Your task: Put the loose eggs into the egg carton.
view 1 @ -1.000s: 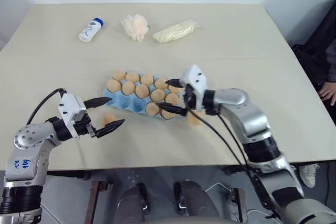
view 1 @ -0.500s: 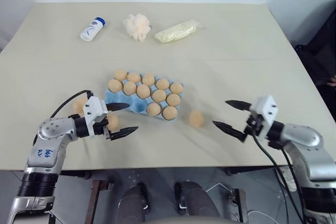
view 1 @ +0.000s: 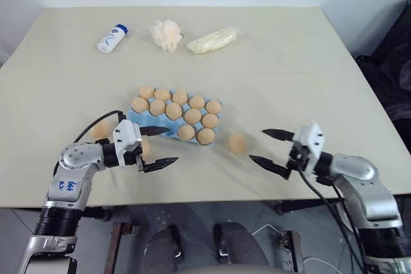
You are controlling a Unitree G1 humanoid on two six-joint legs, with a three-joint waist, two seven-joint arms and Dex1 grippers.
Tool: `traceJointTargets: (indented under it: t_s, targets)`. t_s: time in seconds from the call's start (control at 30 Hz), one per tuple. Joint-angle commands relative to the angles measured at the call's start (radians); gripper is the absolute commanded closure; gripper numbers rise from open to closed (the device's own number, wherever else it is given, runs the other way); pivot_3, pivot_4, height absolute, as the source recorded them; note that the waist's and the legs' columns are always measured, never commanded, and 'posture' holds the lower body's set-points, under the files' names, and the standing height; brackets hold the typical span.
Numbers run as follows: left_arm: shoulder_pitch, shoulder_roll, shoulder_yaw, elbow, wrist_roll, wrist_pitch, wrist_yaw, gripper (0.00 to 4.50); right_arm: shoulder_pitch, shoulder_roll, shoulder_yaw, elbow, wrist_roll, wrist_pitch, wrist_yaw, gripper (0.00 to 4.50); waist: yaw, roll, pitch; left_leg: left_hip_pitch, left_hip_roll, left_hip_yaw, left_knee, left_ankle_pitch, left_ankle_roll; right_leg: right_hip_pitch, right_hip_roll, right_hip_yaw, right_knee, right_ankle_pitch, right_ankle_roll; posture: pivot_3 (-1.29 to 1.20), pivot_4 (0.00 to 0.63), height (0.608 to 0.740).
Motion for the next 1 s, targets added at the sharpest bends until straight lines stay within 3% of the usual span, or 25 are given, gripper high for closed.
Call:
traceJointTargets:
  t_s: [0.03,0.17,0.2,0.43,0.67,0.73,1.0]
  targets:
    - [0.008,0.014,0.032,-0.052,-0.011,-0.005,0.012,0.00,-0.063,0.028,0.064,0.049,-0.028,0.011,-0.004,0.03,0.003,0.000,0.000,0.000,0.000,0.000,0.000,0.001,0.000,0.000,0.000,0.000,0.000,0.000,0.000,0.00,0.150,0.740]
    - [0.043,0.025,0.050,-0.095,-0.020,0.011,0.026,0.00,-0.139,0.073,0.118,0.165,-0.075,-0.012,-0.018,0.03,0.004,0.000,0.000,-0.003,0.000,0.001,0.000,0.002,0.002,-0.003,0.000,0.000,-0.001,0.000,0.000,0.00,0.150,0.740]
    - [0.052,0.030,0.057,-0.103,-0.022,0.015,0.029,0.00,-0.146,0.084,0.117,0.186,-0.074,-0.029,-0.016,0.20,0.004,0.000,0.000,-0.003,0.000,0.001,0.000,0.002,0.002,-0.003,0.000,0.001,-0.001,0.000,0.000,0.00,0.150,0.740]
    - [0.087,0.045,0.103,-0.133,-0.039,0.040,0.050,0.00,-0.165,0.096,0.110,0.211,-0.078,-0.066,-0.004,2.20,0.003,0.000,0.000,-0.004,0.000,0.001,0.001,0.002,0.002,-0.003,0.000,0.000,0.000,-0.001,0.000,0.00,0.150,0.740]
    - [0.126,0.077,0.184,-0.122,-0.057,0.064,0.067,0.00,-0.228,0.093,0.145,-0.037,0.018,0.125,0.014,2.25,-0.003,0.000,0.000,-0.003,0.001,0.001,0.000,0.002,0.002,-0.004,0.001,0.001,0.002,-0.001,0.000,0.00,0.150,0.740]
    - [0.144,0.096,0.207,-0.117,-0.061,0.069,0.059,0.00,-0.300,0.150,0.193,-0.048,0.022,0.184,-0.015,2.25,-0.005,0.000,0.000,-0.003,0.002,0.001,0.000,0.002,0.001,-0.004,0.001,0.000,0.002,-0.001,-0.001,0.00,0.150,0.740]
    - [0.193,0.140,0.291,-0.097,-0.063,0.073,0.075,0.00,-0.583,0.413,0.377,0.263,-0.122,0.158,-0.100,2.25,-0.021,-0.001,0.000,-0.004,0.002,0.001,-0.001,0.003,-0.001,-0.006,0.000,-0.002,0.003,-0.002,-0.003,0.00,0.150,0.740]
